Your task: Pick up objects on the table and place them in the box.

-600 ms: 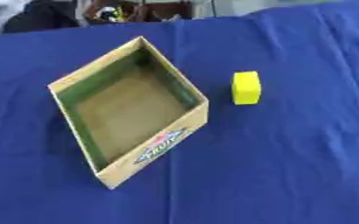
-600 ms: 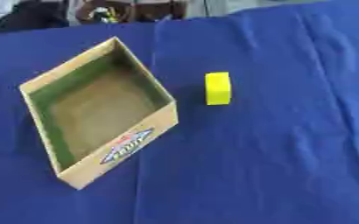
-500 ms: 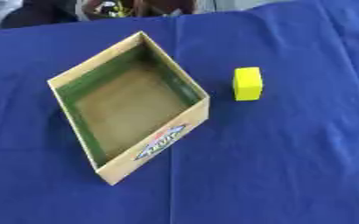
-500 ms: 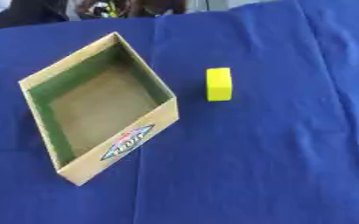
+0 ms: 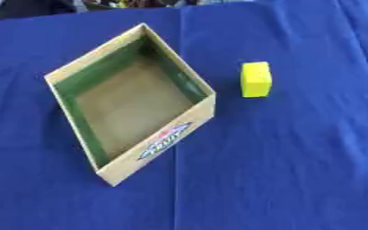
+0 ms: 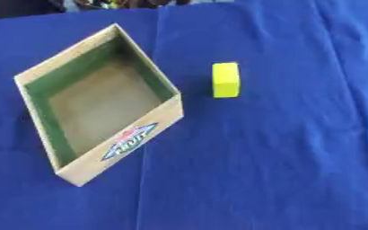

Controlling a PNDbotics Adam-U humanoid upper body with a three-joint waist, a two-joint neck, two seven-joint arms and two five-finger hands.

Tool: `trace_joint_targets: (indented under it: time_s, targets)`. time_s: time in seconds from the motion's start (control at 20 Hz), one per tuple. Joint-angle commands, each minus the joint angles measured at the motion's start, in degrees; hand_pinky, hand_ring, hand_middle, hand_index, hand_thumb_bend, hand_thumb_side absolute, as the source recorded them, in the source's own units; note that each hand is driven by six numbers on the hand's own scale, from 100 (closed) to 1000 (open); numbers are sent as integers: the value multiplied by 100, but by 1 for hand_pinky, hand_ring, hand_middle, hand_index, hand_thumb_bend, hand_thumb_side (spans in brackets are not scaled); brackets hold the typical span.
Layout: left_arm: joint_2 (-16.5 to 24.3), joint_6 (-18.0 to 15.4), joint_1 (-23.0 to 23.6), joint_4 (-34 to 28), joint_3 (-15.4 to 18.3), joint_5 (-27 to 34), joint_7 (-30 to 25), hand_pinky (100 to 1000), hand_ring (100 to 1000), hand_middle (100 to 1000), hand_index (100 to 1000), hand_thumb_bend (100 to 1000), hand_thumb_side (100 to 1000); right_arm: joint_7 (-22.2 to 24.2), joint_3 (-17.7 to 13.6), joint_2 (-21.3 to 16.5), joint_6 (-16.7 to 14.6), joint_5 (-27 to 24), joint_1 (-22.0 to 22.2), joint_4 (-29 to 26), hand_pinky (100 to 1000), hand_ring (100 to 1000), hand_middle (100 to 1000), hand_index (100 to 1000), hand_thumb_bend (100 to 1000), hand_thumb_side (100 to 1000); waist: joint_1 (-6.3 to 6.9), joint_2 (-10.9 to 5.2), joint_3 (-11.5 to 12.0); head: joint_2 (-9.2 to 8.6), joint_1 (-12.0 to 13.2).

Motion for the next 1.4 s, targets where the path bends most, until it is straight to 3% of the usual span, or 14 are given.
trace_joint_targets:
  time_s: [0.05, 0.1, 0.2, 0.35, 0.55, 0.8, 1.1, 1.4]
  targets:
    - [70, 7, -72, -104, -22, 34, -31, 766, 811, 865, 996, 100, 1000, 605, 182, -354, 78, 345, -276, -83, 850, 926, 888, 921, 606, 994, -42, -98, 10, -97, -142]
    - [71, 14, -76, -104, -30, 31, -38, 765, 811, 864, 995, 100, 1000, 869, 275, -403, 131, 437, -365, -83, 859, 933, 894, 922, 629, 974, -46, -102, 11, -106, -189]
    - [70, 29, -83, -104, -47, 31, -49, 764, 810, 863, 994, 100, 1000, 1497, 481, -489, 229, 608, -532, -83, 888, 950, 907, 944, 693, 836, -60, -113, 17, -122, -293]
    - [61, 54, -74, -104, -68, 45, -59, 744, 809, 862, 993, 100, 1000, 2478, 705, -522, 302, 801, -783, -83, 911, 966, 918, 964, 722, 709, -83, -130, 28, -141, -406]
    - [57, 78, -73, -104, -92, 64, -76, 738, 808, 859, 989, 100, 1000, 3500, 877, -471, 435, 907, -1120, 32, 915, 970, 929, 966, 675, 669, -112, -160, 39, -121, -491]
    - [53, 107, -96, -104, -120, 77, -107, 734, 807, 851, 982, 100, 1000, 4044, 1056, -274, 549, 958, -1600, 506, 915, 971, 942, 969, 653, 657, -128, -194, 46, -106, -583]
    - [33, 147, -119, -104, -151, 96, -148, 734, 807, 844, 978, 100, 1000, 4542, 1378, 62, 383, 1213, -2140, 1110, 920, 980, 949, 976, 640, 573, -130, -203, 50, -140, -624]
    - [1, 137, -142, -104, -169, 185, -236, 739, 810, 841, 975, 100, 1000, 4967, 1535, 392, 351, 991, -2429, 1815, 907, 976, 937, 977, 692, 527, -128, -190, 65, -172, -628]
